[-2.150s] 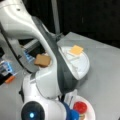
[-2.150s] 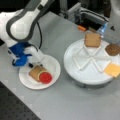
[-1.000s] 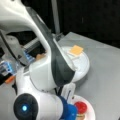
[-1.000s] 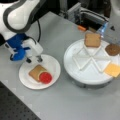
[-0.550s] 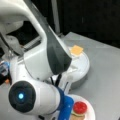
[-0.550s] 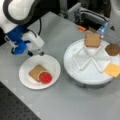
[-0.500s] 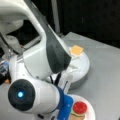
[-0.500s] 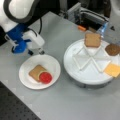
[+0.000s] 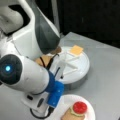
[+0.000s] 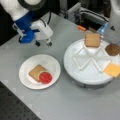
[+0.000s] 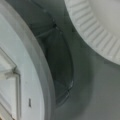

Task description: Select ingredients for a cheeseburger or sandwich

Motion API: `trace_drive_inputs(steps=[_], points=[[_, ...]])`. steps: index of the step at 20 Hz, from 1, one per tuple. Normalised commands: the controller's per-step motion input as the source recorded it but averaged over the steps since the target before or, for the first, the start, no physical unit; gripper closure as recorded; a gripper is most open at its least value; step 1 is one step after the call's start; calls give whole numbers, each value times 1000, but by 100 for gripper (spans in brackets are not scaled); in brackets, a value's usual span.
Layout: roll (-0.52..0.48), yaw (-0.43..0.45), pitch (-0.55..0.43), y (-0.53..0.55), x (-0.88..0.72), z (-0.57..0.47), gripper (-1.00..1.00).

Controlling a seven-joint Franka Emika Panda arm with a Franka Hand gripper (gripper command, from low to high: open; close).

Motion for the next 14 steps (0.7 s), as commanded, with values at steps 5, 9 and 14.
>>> trace_drive_inputs(steps=[5, 9, 14], points=[[-562, -172, -127, 360, -393, 39, -100], [-523, -102, -120, 373, -356, 28, -100], [-389, -5, -143, 432, -421, 4, -100]])
